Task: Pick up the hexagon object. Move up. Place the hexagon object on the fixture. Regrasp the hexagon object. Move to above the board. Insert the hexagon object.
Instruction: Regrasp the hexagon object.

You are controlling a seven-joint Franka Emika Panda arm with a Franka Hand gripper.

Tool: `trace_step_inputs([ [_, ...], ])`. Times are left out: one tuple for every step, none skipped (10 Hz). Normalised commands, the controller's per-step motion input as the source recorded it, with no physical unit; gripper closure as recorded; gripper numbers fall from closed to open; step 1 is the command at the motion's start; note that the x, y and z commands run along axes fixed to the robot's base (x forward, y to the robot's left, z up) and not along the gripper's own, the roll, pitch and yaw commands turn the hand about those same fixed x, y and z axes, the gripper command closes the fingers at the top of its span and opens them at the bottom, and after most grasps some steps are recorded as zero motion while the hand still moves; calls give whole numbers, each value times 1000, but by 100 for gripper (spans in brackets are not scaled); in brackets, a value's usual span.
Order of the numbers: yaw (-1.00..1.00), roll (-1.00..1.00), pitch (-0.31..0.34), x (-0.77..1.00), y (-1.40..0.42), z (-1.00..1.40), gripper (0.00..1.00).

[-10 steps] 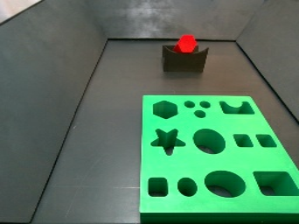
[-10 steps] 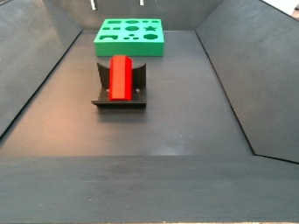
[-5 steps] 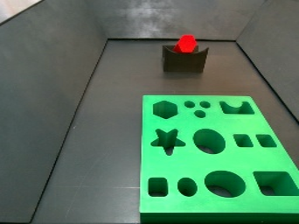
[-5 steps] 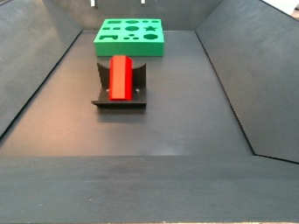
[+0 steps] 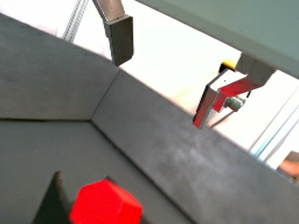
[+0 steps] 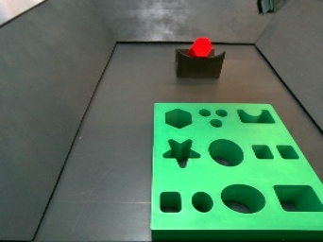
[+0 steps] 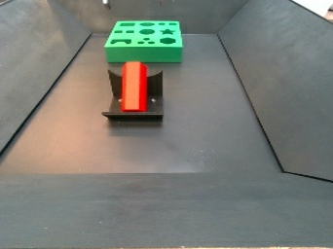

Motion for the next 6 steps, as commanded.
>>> trace_step_inputs([
  [211,482,158,208,-55,-31,0],
  [222,291,127,233,-46,-21,0],
  [227,206,85,233,-44,-20,0],
  [224,186,55,223,-50,-24,0],
  [209,179,36,212,-50,-29,0],
  [180,176,30,213,-51,-31,0],
])
